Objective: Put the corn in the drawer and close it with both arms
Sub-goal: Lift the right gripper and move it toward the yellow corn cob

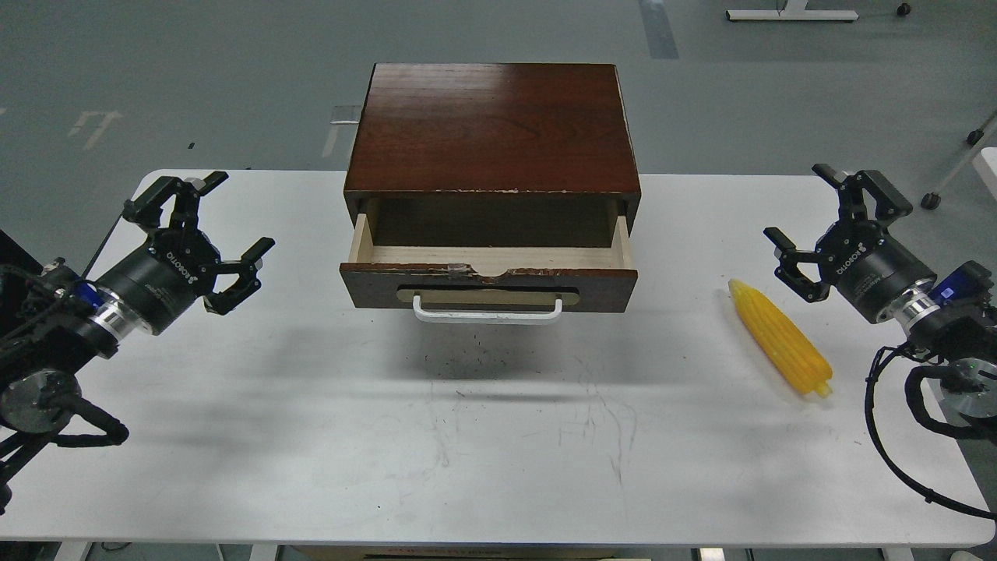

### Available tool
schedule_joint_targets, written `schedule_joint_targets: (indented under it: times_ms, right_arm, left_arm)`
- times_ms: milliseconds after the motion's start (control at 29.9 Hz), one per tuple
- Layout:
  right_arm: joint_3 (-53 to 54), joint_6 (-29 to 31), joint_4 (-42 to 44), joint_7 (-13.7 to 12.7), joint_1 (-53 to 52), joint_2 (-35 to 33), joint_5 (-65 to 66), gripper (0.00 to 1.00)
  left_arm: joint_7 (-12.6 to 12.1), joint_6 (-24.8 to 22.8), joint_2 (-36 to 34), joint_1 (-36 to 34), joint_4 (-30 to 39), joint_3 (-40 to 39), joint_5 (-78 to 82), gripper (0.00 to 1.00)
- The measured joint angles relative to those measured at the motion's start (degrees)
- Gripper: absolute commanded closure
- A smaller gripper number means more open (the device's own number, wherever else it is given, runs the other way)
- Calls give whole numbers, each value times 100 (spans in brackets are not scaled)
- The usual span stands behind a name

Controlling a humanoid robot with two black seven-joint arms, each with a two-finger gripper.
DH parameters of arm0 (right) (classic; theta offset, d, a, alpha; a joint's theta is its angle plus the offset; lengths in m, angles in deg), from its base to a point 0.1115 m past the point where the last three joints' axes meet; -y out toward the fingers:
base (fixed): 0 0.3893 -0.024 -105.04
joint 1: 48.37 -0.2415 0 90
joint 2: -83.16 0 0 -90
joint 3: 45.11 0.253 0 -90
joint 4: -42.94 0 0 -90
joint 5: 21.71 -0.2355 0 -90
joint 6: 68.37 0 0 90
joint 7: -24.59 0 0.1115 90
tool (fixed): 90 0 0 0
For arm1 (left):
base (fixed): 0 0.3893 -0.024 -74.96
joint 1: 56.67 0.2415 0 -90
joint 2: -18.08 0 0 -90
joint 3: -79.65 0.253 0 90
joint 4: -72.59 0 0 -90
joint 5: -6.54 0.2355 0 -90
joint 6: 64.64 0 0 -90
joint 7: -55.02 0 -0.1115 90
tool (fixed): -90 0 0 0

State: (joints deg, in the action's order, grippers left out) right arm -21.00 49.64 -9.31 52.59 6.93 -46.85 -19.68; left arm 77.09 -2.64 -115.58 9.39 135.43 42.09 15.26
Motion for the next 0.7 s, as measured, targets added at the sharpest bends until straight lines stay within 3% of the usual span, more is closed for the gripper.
schedule_joint_targets:
  times_ms: [267,702]
  right_arm:
    - [1,0,9,0,15,-5,6,0]
    - [-11,0,-102,0,-93,-288,390,0]
  left_arm:
    - [-23,0,37,16,-11,-32,-2,0]
    - [-5,0,32,-481,-705,42,30,0]
